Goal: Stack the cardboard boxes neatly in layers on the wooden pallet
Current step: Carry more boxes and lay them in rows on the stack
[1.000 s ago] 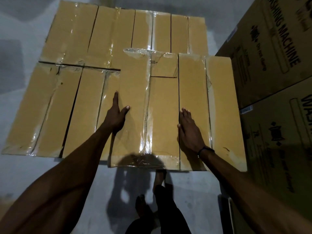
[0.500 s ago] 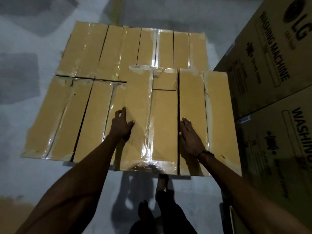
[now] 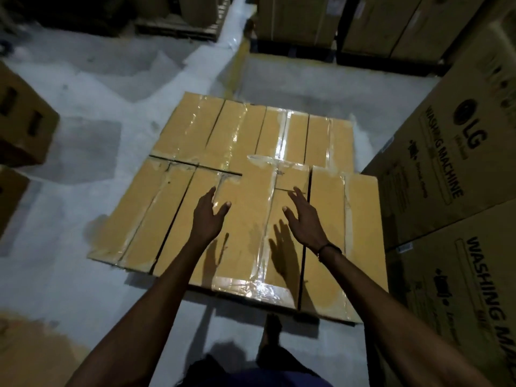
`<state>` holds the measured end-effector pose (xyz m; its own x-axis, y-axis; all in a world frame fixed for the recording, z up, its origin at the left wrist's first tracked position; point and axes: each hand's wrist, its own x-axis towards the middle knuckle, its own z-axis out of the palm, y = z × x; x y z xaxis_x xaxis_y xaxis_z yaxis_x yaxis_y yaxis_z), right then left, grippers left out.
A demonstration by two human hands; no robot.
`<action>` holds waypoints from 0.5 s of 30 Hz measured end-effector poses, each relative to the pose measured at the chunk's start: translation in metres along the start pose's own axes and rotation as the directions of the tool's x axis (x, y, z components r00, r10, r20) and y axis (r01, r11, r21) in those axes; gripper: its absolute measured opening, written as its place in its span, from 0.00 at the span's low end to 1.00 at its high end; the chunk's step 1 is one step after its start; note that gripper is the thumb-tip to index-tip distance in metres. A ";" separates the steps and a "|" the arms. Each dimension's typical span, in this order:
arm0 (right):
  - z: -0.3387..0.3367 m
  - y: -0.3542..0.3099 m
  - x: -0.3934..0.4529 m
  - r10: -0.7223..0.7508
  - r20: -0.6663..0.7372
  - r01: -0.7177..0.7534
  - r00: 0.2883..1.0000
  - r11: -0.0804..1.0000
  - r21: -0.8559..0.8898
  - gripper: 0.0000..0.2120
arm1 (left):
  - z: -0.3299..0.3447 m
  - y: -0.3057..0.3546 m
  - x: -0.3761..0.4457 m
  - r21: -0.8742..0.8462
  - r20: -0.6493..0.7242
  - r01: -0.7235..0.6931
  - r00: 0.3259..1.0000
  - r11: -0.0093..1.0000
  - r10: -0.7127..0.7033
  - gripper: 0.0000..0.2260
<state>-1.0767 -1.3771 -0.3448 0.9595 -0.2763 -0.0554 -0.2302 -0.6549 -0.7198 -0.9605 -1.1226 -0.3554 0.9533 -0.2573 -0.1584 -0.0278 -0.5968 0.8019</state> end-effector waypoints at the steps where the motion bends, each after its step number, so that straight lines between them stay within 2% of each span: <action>1: 0.001 -0.015 0.004 -0.003 -0.015 0.004 1.000 1.000 0.021 0.24 | -0.011 0.002 -0.002 -0.031 -0.024 0.012 1.000 0.999 -0.013 0.30; 8: 0.052 -0.127 0.019 -0.105 -0.068 0.114 0.992 0.982 0.149 0.21 | -0.127 -0.011 -0.019 -0.182 -0.180 -0.024 0.984 0.983 -0.010 0.24; 15: 0.150 -0.253 0.037 -0.188 -0.048 0.194 0.981 0.960 0.201 0.19 | -0.273 -0.075 -0.030 -0.284 -0.300 -0.057 0.953 0.957 -0.033 0.18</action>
<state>-0.9587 -1.1155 -0.2684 0.9768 -0.1813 0.1143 -0.0020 -0.5410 -0.8410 -0.9049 -0.8631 -0.2535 1.0000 0.0026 -0.0041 0.0048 -0.3411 0.9400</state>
